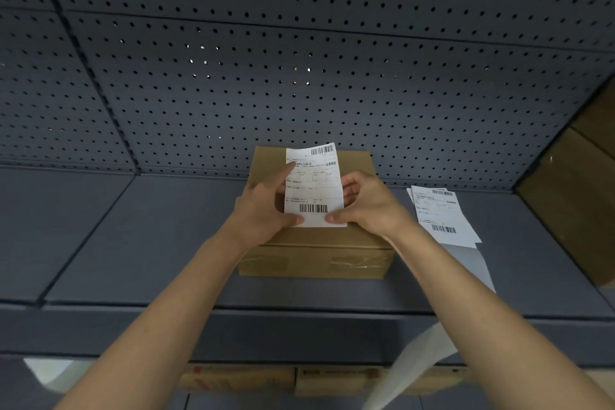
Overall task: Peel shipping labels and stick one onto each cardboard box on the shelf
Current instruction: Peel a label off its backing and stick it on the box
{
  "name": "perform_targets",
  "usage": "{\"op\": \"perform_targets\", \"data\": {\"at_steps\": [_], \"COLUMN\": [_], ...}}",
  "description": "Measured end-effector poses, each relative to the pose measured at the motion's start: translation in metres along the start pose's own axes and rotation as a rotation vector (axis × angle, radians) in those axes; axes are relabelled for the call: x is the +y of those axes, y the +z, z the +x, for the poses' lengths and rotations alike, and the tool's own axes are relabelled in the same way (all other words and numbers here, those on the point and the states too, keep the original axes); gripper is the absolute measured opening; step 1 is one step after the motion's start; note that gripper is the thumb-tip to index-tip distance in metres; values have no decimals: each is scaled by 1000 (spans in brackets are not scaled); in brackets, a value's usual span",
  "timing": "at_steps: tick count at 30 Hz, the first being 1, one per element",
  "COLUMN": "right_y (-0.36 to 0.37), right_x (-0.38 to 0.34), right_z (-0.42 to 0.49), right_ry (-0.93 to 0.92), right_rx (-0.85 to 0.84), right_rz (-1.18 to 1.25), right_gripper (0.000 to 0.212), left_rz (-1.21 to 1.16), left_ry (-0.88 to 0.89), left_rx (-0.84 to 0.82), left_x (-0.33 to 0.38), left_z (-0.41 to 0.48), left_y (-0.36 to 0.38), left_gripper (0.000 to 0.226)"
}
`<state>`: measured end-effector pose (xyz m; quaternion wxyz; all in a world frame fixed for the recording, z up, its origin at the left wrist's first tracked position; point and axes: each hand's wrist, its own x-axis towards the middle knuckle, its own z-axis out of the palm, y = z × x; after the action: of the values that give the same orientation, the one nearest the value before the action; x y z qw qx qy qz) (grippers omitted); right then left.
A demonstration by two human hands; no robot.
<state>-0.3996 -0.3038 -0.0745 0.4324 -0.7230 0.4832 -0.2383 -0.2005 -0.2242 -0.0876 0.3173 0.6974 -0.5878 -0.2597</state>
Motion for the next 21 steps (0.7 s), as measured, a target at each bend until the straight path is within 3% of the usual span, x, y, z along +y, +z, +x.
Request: {"op": "perform_targets", "data": {"at_steps": [10,21], "right_y": [-1,1], "right_x": [4,10], "right_z": [-9,-13], "right_ry": [-34,-46], "right_rx": [83,127], "right_rz": [-240,-259], "right_gripper": [68,83], "left_rz": [122,125], "left_ry": [-21,4], "left_rx": [71,154], "left_x": [8,5], "left_z": [-8,-10], "left_y": [1,3], "left_gripper": [97,95]}}
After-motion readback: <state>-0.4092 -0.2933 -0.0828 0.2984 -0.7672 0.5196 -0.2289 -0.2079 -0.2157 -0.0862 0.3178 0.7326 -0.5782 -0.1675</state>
